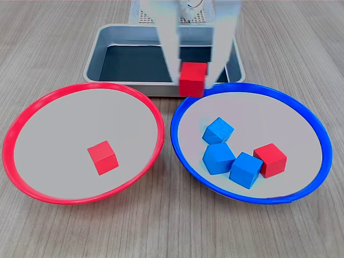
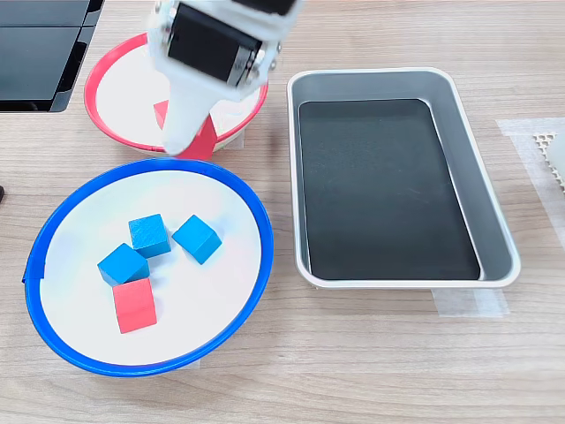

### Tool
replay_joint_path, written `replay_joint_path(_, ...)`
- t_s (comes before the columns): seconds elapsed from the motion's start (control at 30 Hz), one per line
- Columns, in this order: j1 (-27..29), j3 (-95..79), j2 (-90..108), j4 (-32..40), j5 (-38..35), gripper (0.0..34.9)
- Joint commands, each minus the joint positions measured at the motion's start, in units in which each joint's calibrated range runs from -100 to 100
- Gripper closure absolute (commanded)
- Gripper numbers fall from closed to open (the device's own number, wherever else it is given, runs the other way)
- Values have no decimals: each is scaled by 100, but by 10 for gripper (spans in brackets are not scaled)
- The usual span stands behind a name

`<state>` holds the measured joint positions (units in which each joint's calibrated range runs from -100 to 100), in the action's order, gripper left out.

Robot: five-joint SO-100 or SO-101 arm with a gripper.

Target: Resolve any anomalies and move all blocks to matching dishes

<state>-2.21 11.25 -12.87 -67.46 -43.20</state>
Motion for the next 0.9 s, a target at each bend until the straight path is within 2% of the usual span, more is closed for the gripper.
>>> replay_joint_path(0.0, 866, 136, 251, 31, -205, 347)
replay_joint_path(0.13, 1365, -229, 157, 344, -381, 347)
replay_joint_path(0.2, 1591, -611, 115, 675, -493, 332)
replay_joint_path(0.27, 1741, -920, 63, 1038, -571, 293)
replay_joint_path(0.33, 1826, -1084, 29, 1294, -625, 198)
replay_joint_path(0.43, 1864, -1203, 12, 1492, -654, 154)
replay_joint_path(0.5, 1873, -1266, 29, 1640, -674, 151)
replay_joint_path(0.63, 1666, -1257, 191, 1607, -469, 170)
replay_joint_path(0.67, 1468, -1312, 311, 1574, -210, 189)
replay_joint_path(0.73, 1111, -1339, 473, 1475, 313, 187)
replay_joint_path(0.87, 311, -1248, 601, 1153, 1538, 209)
